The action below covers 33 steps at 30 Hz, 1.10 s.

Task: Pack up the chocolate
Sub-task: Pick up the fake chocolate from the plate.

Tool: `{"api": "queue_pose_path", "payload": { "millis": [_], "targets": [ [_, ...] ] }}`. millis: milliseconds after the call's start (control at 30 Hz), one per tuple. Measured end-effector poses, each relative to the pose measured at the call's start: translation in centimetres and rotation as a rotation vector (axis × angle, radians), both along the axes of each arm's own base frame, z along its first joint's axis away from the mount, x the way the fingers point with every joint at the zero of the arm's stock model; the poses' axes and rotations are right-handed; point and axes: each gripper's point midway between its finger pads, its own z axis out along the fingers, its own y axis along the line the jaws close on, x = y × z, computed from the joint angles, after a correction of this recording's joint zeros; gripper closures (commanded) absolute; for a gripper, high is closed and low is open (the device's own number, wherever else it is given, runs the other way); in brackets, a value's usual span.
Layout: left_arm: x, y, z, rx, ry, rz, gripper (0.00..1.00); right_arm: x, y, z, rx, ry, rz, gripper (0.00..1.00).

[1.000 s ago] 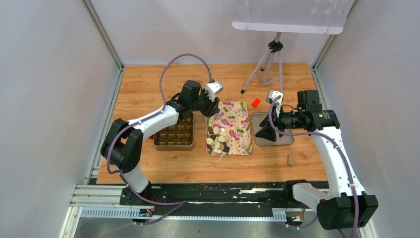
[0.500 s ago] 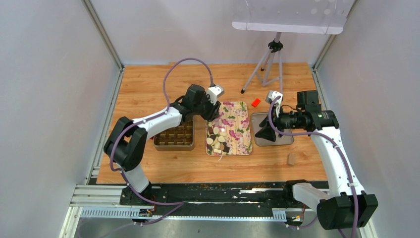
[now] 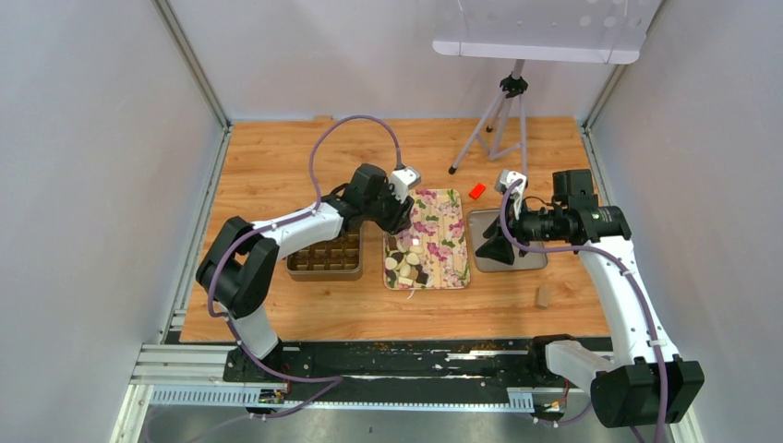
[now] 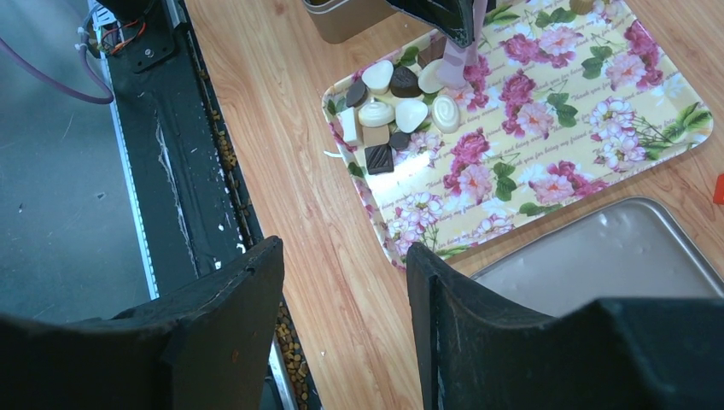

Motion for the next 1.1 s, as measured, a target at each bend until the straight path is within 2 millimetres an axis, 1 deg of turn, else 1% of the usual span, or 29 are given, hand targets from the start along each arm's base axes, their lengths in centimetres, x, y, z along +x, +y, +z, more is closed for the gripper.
{"api": "queue_pose_path", "payload": {
  "millis": [100, 467, 533, 833, 967, 1100],
  "targets": [
    [-0.3, 0.0, -0.5, 0.005, 0.025, 0.003, 0.52, 0.0, 0.0, -0.1, -0.001, 0.002, 0.000, 0.45],
    [-0.9, 0.1, -0.5, 0.003, 0.050, -0.001, 0.53, -0.2, 0.0, 0.0, 0.000, -0.004, 0.001, 0.45],
    [-1.0, 0.0, -0.2, 0.004, 0.041, -0.020, 0.53, -0.2, 0.0, 0.0, 0.000, -0.004, 0.001, 0.45],
    [-2.5, 0.3, 2.2, 0.008, -0.032, -0.144, 0.51, -0.2, 0.0, -0.2, 0.001, -0.007, 0.000, 0.45],
    [-2.9, 0.2, 2.3, 0.003, -0.025, -0.163, 0.50, -0.3, 0.0, -0.6, 0.001, -0.002, 0.000, 0.45],
    [-3.1, 0.1, 2.0, 0.001, -0.012, -0.177, 0.49, -0.3, 0.0, -0.7, 0.001, -0.002, 0.001, 0.45]
  ]
}}
